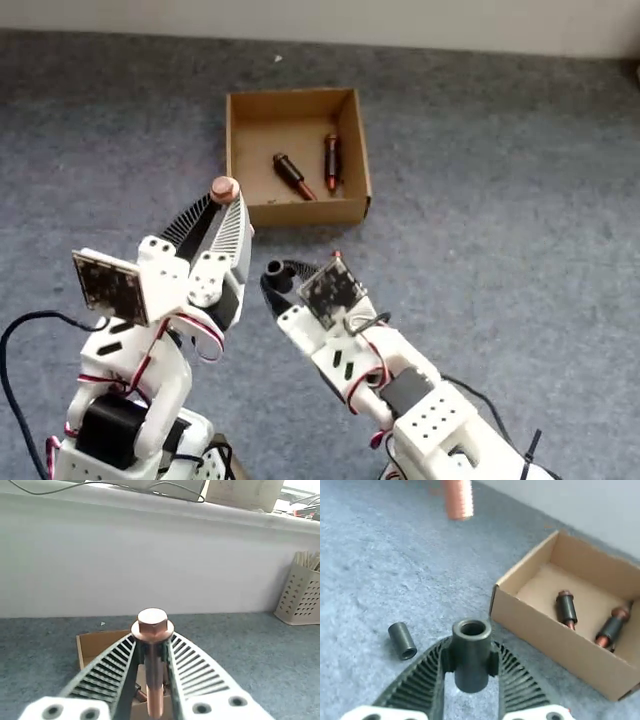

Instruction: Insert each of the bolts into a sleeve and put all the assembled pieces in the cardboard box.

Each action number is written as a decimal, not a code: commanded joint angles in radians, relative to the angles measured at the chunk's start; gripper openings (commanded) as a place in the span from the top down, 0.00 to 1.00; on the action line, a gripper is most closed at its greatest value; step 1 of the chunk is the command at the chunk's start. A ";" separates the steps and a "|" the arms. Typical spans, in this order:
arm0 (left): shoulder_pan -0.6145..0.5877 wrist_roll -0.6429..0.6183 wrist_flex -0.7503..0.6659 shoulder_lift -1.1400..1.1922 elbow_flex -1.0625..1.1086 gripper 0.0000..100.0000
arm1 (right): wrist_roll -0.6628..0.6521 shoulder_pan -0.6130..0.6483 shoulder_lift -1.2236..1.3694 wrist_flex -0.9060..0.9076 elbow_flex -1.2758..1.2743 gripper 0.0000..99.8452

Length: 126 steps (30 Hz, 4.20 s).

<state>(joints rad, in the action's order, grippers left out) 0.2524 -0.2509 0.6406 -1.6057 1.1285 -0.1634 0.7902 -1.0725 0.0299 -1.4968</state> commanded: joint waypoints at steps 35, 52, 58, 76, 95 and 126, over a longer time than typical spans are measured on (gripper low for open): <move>0.127 0.000 0.129 -0.036 0.035 0.99 | -0.049 0.010 -0.113 -0.088 -0.070 1.00; 0.165 0.002 0.127 -0.036 0.076 0.99 | -0.049 0.048 -0.407 -0.002 -0.073 1.00; 0.199 0.003 0.123 -0.036 0.090 0.99 | -0.049 0.050 -0.415 -0.001 -0.079 1.00; 0.209 0.035 0.078 -0.036 0.142 0.99 | 0.025 -0.058 -0.417 -0.004 -0.070 1.00; -0.056 0.236 0.419 -0.025 -0.134 0.79 | 0.170 -0.199 -0.415 0.004 -0.147 1.00; -0.757 0.592 0.269 1.082 -0.105 0.80 | 0.170 -0.265 -0.237 0.486 0.186 1.00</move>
<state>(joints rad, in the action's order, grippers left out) -0.4948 0.3383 1.0088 -0.5470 0.9521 0.0023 0.5355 -1.4377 0.4749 -1.5275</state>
